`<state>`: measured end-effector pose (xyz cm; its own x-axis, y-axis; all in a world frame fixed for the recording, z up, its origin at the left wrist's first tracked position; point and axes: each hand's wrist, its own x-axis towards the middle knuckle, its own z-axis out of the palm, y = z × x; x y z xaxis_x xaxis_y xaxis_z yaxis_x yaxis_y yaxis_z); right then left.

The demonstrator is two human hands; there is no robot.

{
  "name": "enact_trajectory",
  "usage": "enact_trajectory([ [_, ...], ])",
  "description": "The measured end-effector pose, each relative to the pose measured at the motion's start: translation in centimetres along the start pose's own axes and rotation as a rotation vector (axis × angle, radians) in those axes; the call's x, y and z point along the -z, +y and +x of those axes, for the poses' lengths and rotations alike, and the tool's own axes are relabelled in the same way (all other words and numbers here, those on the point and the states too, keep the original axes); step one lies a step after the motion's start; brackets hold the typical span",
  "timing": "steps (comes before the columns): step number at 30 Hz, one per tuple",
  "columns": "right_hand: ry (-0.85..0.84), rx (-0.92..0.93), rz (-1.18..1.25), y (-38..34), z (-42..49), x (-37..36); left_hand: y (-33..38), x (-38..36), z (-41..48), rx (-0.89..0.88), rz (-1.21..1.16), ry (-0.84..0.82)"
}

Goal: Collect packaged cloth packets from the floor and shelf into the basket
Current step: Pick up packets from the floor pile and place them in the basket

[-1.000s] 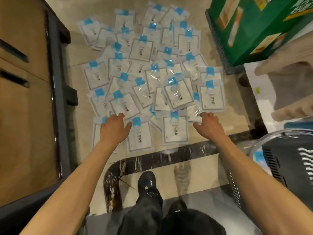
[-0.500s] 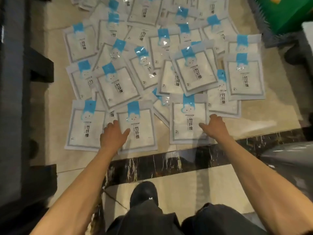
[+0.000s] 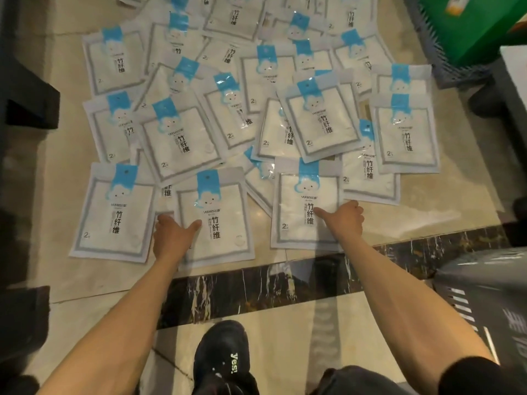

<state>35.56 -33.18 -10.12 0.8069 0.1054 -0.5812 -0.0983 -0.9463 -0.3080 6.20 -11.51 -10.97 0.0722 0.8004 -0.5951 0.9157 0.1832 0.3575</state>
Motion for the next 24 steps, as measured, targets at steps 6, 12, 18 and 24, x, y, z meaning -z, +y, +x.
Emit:
enact_trajectory([
  [6,-0.069,-0.032,0.249,0.3,-0.2,0.0,0.7,0.1,-0.9,0.053,-0.271,-0.013],
  [12,-0.276,-0.014,0.590,-1.4,-6.9,5.3,2.1,4.6,-5.8,0.020,-0.518,-0.156],
  [18,-0.383,-0.010,0.610,-5.1,-16.4,14.8,7.2,14.5,-13.8,-0.039,-0.446,-0.237],
  [24,-0.450,0.006,0.748,-6.7,-26.0,25.9,16.1,25.4,-22.8,-0.076,-0.449,-0.348],
])
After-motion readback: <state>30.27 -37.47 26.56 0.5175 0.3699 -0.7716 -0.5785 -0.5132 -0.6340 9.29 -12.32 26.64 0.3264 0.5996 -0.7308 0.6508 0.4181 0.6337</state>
